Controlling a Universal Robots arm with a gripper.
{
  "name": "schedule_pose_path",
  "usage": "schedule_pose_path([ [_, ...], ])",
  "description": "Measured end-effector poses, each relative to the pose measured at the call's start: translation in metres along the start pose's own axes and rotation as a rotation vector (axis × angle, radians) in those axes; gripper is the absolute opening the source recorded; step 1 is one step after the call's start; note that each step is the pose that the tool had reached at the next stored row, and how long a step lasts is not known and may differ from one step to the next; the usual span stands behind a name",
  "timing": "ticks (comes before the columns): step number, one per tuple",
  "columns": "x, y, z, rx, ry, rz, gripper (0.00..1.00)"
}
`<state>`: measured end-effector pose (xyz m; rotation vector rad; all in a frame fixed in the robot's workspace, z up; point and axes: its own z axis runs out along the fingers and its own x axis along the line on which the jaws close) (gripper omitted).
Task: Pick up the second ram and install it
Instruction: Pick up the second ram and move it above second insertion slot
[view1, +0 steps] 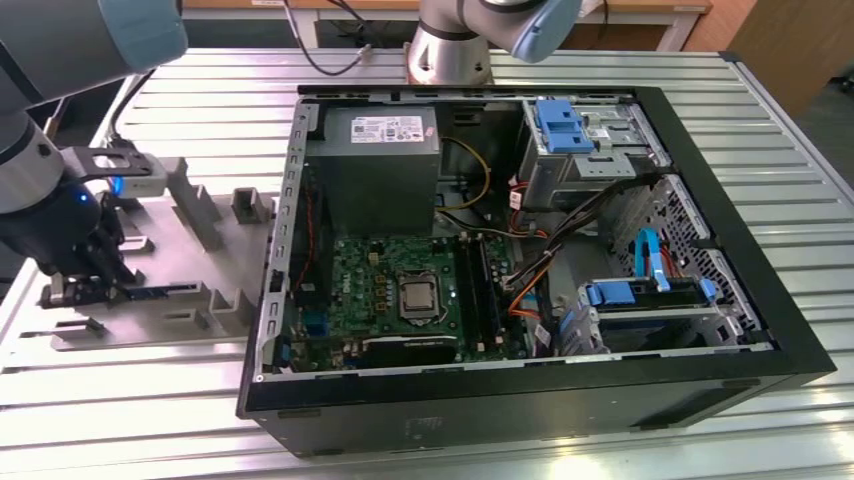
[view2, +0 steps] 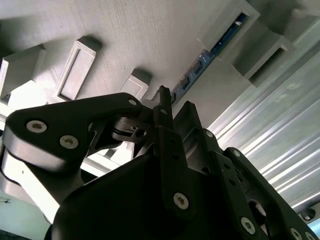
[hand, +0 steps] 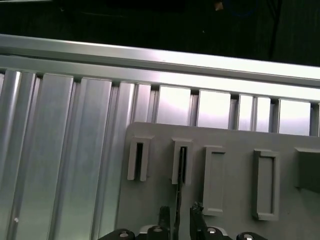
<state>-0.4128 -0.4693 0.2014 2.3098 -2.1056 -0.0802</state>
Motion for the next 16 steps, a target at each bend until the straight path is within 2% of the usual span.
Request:
schedule_pose_path([
  [4,-0.0014,0.0010,0.0060,-0.0001,0.0003,-0.007,0.30],
  [16,-0.0015,0.0011,0.0038,0.0002,0.0002,-0.007,0.30],
])
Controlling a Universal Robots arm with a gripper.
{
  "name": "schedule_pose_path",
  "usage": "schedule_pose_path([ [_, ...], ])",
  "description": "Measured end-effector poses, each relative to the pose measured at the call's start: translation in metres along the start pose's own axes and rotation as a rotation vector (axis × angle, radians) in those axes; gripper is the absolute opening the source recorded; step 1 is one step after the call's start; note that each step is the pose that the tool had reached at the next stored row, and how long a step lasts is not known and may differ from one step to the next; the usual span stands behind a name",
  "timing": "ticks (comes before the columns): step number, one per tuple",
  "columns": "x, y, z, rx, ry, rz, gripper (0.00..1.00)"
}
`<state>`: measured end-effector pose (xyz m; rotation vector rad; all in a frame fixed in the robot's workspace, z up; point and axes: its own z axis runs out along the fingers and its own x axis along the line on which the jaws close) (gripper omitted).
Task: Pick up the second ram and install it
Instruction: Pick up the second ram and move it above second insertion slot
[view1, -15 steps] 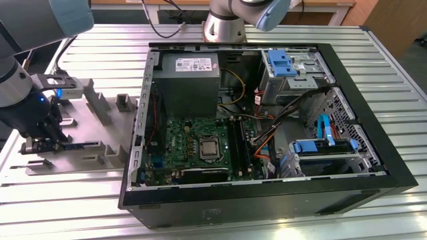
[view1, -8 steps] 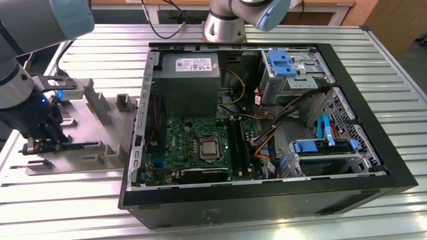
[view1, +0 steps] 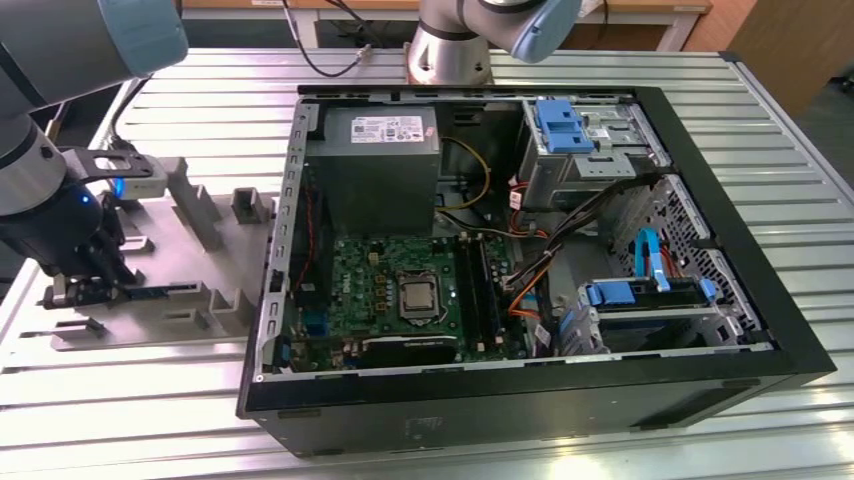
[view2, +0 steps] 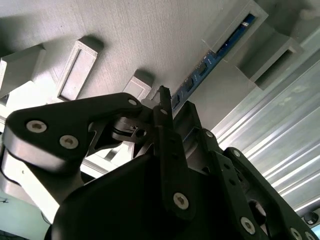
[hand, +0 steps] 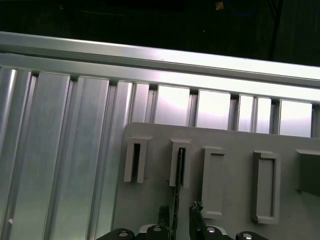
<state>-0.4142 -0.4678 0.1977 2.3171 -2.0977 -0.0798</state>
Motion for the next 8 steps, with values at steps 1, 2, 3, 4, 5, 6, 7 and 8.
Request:
schedule_pose_path([
  [1,0.0000,0.0000,0.0000,-0.0001,0.0000,0.000,0.30],
  [2,0.0000,0.0000,-0.0001,-0.0002,0.0001,0.000,0.30],
  [3,0.0000,0.0000,-0.0002,-0.0002,0.0001,0.000,0.30],
  [4,0.0000,0.0000,-0.0002,-0.0002,0.0001,0.000,0.30],
  [5,0.0000,0.0000,-0.0002,-0.0002,0.0001,0.000,0.28],
  [6,0.0000,0.0000,-0.0001,-0.0002,0.0001,0.000,0.28],
  [7,0.0000,0.0000,-0.0002,-0.0002,0.0001,0.000,0.22],
  [8,0.0000,0.0000,-0.0002,-0.0002,0.0001,0.000,0.22],
])
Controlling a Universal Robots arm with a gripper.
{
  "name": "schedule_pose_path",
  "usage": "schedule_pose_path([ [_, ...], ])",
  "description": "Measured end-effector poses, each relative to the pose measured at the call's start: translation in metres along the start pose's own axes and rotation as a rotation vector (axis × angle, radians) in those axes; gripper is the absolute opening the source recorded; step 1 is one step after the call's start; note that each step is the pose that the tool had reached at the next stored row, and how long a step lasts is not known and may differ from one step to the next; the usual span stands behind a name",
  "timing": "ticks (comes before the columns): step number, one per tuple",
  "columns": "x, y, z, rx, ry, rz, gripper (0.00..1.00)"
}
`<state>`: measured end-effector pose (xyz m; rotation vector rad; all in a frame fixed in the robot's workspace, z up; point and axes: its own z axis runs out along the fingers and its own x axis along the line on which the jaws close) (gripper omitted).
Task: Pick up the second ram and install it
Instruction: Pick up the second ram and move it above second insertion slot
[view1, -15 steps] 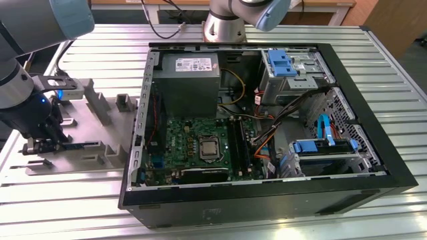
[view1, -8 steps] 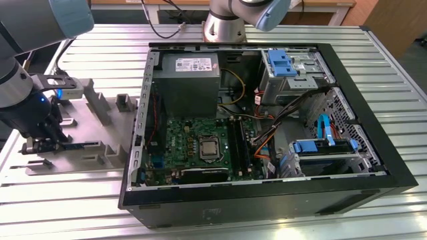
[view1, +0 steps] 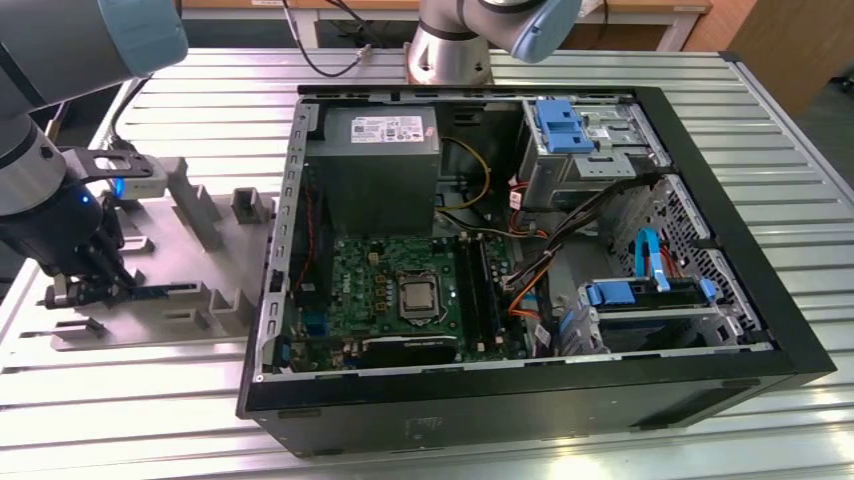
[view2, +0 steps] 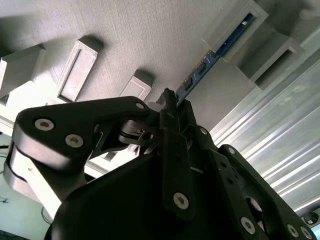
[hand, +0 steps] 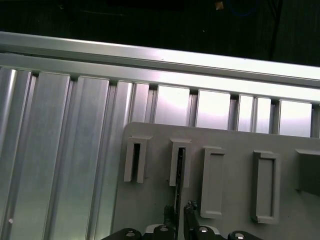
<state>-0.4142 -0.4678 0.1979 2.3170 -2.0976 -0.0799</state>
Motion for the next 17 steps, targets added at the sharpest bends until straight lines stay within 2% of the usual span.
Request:
schedule_pose_path([
  [17,0.0012,0.0001,-0.0001,-0.0001,0.0000,0.000,0.22],
])
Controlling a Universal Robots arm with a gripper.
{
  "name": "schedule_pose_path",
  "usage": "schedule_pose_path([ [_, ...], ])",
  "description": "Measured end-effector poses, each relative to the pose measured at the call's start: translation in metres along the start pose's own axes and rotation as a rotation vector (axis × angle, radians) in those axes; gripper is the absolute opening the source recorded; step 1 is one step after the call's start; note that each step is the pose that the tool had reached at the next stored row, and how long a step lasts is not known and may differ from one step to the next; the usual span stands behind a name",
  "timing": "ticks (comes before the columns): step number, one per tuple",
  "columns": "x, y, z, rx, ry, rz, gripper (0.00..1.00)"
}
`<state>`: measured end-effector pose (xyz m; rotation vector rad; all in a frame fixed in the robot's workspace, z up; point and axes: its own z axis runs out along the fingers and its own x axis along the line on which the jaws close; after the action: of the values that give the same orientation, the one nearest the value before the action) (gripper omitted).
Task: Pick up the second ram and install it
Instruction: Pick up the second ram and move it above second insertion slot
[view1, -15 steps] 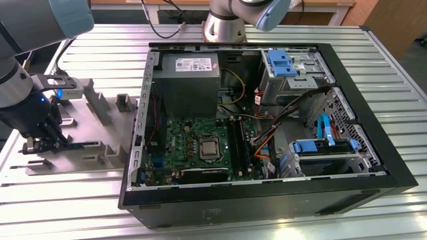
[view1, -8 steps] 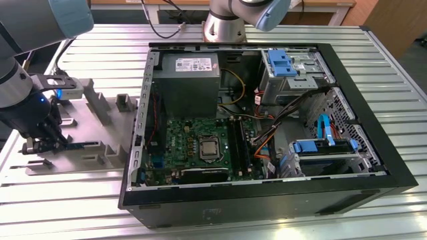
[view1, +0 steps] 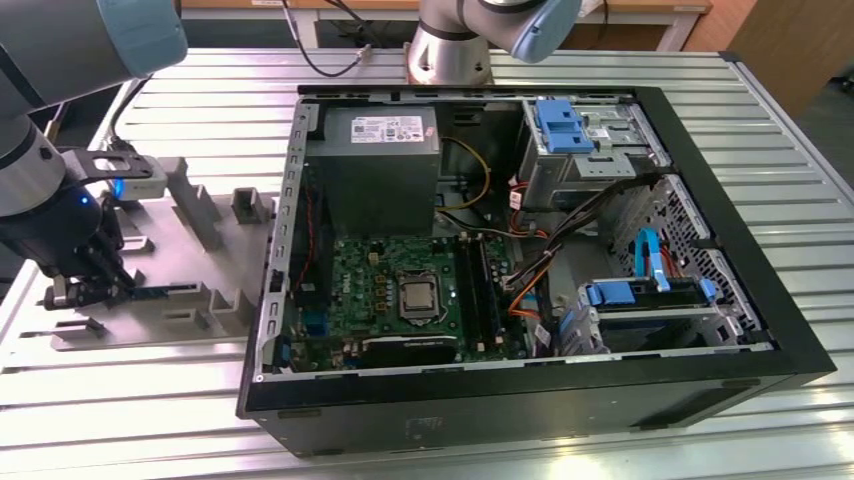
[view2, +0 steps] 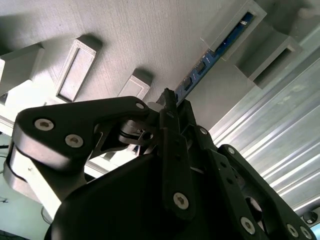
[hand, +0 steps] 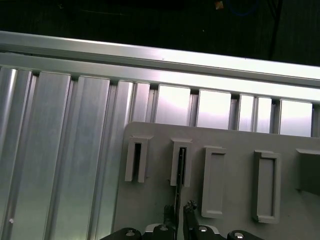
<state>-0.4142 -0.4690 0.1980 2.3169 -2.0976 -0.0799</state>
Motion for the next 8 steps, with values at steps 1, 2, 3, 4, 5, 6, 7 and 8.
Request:
schedule_pose_path([
  [1,0.0000,0.0000,0.0000,-0.0001,0.0000,0.000,0.22],
  [2,0.0000,0.0000,0.0000,0.0000,0.0000,0.000,0.22],
  [3,0.0001,0.0000,0.0000,0.0000,0.0000,0.000,0.22],
  [4,0.0001,0.0000,0.0000,0.0000,0.0000,0.000,0.22],
  [5,0.0001,0.0000,0.0000,-0.0001,0.0001,0.000,0.22],
  [6,0.0001,0.0000,-0.0001,-0.0001,0.0001,0.000,0.20],
  [7,0.0001,0.0000,-0.0001,-0.0001,0.0000,0.000,0.20],
  [8,0.0001,0.0000,0.0000,-0.0001,0.0000,0.000,0.13],
])
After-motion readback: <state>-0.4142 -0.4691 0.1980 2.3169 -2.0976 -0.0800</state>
